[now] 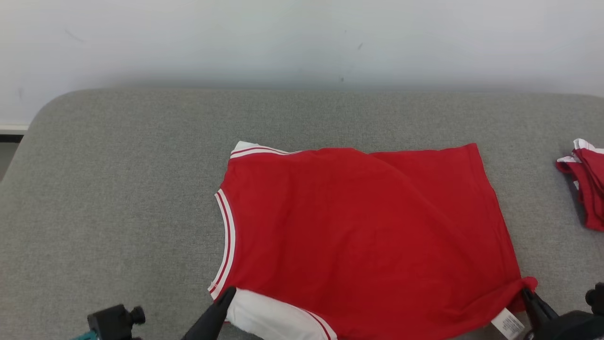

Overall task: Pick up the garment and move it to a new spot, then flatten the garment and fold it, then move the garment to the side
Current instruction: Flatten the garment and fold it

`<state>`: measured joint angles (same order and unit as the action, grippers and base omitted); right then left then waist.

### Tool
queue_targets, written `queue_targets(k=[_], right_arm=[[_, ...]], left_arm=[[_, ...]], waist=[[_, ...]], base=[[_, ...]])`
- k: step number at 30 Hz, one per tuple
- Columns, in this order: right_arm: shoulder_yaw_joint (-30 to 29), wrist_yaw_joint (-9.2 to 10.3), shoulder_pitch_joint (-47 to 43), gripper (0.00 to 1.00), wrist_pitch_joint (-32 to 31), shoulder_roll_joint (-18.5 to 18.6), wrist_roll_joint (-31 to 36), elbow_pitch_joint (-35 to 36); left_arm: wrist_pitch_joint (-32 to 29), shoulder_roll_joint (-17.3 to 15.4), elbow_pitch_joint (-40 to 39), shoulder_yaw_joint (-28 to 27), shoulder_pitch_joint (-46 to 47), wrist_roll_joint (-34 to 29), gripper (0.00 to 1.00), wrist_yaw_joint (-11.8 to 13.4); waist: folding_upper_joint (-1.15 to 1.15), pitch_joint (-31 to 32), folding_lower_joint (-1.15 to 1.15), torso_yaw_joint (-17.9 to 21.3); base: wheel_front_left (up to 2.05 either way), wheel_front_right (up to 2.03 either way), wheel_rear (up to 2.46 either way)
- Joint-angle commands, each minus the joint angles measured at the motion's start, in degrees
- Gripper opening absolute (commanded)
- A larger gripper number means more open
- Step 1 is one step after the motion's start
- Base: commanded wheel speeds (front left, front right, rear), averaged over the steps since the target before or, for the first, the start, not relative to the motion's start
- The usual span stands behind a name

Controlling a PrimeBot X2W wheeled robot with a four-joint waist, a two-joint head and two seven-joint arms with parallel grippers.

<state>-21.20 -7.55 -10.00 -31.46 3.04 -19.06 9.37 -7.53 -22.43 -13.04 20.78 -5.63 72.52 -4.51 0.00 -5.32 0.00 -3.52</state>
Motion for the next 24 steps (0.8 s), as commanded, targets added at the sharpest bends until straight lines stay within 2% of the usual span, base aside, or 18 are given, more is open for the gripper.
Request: queue_targets(k=[1,11,20,24], right_arm=[[0.7,0.12,1.7,0.00,1.1,0.1,-0.6,-0.1],[2.0,0.12,8.4,0.00,7.1,1.4,-3.3,-4.2],[-0.4,0.12,13.0,0.00,11.9,1.0,-0.7,-7.6],[0.8,0.12,15.3,0.00,12.8,0.8,0.0,-8.8]], left_arm=[[0.7,1.0,1.3,0.6,2.8,-1.9,0.00,-0.5],[6.8,7.2,13.4,2.1,18.2,-10.1,0.00,-1.2],[11.1,8.8,20.0,2.8,26.0,-17.4,0.00,1.3],[12.1,9.7,21.4,3.1,28.3,-18.3,0.00,1.0]], waist=[[0.00,-1.1,0.00,0.1],[0.00,-4.7,0.00,0.4],[0.00,-8.4,0.00,0.2],[0.00,-9.9,0.00,0.1]], base=[[0.00,0.00,0.00],[0.00,0.00,0.00],[0.00,0.00,0.00],[0.00,0.00,0.00]])
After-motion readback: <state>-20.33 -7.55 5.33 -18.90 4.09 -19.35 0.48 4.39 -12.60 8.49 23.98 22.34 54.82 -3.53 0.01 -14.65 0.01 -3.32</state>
